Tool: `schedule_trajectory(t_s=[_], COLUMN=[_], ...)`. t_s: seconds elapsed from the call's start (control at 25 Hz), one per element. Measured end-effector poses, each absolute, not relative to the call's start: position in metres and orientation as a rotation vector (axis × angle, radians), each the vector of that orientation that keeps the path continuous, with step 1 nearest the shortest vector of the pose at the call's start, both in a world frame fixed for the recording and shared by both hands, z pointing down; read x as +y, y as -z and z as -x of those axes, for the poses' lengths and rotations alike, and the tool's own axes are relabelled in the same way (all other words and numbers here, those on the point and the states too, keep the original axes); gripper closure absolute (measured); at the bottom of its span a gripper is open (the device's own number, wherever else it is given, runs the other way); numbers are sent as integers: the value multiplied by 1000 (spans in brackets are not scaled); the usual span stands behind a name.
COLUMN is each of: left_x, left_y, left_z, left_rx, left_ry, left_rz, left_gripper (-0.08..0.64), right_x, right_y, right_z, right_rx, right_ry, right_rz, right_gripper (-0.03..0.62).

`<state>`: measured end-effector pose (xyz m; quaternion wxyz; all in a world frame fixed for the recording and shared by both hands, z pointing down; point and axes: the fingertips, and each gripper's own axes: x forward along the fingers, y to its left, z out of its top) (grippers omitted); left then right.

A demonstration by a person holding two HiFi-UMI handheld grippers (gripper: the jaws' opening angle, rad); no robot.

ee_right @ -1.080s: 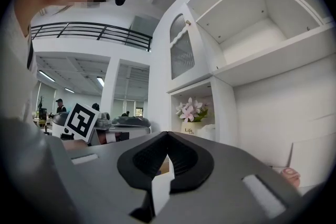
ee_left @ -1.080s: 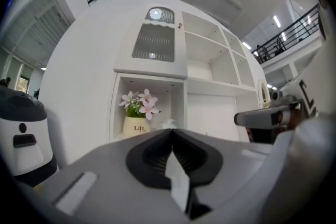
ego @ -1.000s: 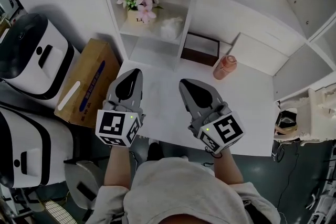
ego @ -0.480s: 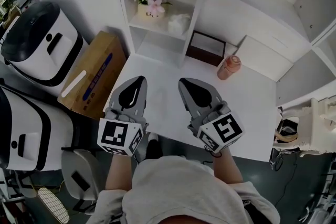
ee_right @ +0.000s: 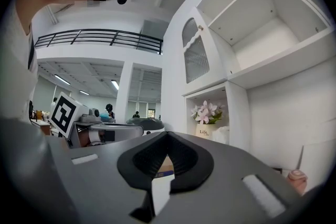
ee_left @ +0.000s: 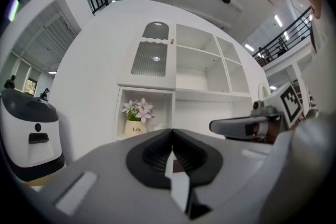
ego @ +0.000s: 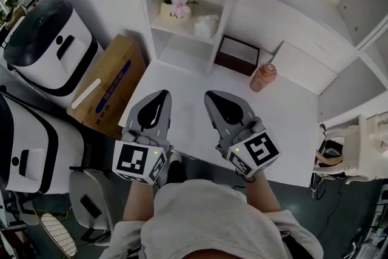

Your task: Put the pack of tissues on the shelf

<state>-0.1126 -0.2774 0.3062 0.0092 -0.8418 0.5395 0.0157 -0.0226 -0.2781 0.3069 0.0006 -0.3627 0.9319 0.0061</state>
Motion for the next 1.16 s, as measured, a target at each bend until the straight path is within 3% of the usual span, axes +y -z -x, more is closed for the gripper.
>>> schedule_trajectory(t_s=[1.16], left_x=[-279], left_y=[-298], left_z=[124], left_rx=[1644], left_ry=[-54], left_rz=[2636], left_gripper=[560], right_x=[-277], right_y=[-304], right_z=[38], right_rx=[2926], right_ry=[-26], right_rz=[1158], right_gripper=[589])
